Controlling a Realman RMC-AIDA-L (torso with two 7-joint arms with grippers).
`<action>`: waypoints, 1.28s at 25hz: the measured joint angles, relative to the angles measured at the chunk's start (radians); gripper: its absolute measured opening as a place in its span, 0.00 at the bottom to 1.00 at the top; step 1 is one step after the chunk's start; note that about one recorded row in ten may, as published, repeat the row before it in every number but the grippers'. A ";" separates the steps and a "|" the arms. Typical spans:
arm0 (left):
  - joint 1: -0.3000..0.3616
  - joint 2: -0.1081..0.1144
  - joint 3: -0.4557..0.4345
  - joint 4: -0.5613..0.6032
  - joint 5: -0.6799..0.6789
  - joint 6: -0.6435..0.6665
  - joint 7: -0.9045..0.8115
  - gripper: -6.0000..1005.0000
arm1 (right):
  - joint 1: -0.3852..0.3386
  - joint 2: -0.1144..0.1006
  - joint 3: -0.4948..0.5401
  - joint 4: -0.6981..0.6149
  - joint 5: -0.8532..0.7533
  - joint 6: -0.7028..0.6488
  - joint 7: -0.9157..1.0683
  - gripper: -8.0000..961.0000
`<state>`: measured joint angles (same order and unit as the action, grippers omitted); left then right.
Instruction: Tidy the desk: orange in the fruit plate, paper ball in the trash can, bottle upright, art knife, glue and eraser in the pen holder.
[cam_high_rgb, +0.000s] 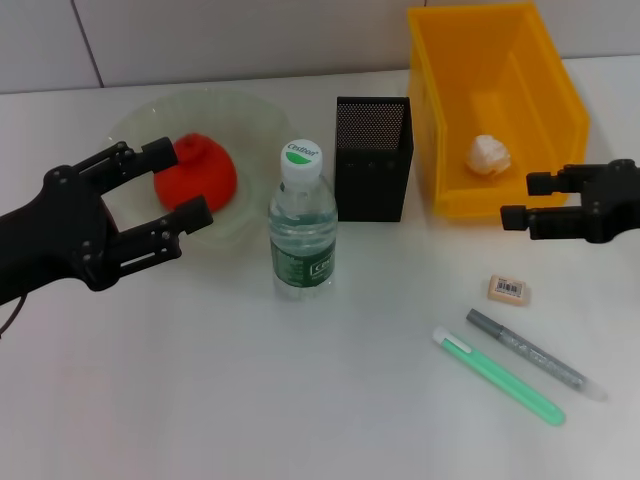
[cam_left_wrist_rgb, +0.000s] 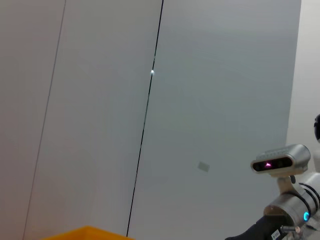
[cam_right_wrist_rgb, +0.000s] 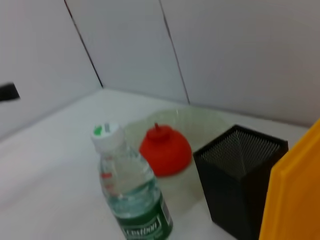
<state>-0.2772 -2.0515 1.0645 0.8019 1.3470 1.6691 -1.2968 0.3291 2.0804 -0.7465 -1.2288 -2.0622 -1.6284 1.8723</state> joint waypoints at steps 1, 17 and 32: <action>0.000 0.000 0.000 0.000 0.000 0.000 0.000 0.78 | 0.009 -0.001 -0.014 -0.022 -0.026 0.000 0.027 0.76; 0.005 -0.006 0.000 -0.010 0.000 -0.006 0.001 0.78 | 0.090 0.003 -0.242 -0.248 -0.337 0.068 0.330 0.76; -0.001 -0.001 -0.002 -0.023 0.000 -0.008 -0.004 0.78 | 0.160 -0.001 -0.471 -0.278 -0.544 0.055 0.493 0.76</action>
<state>-0.2777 -2.0524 1.0629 0.7787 1.3468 1.6607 -1.3011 0.4887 2.0798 -1.2172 -1.5072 -2.6064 -1.5733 2.3657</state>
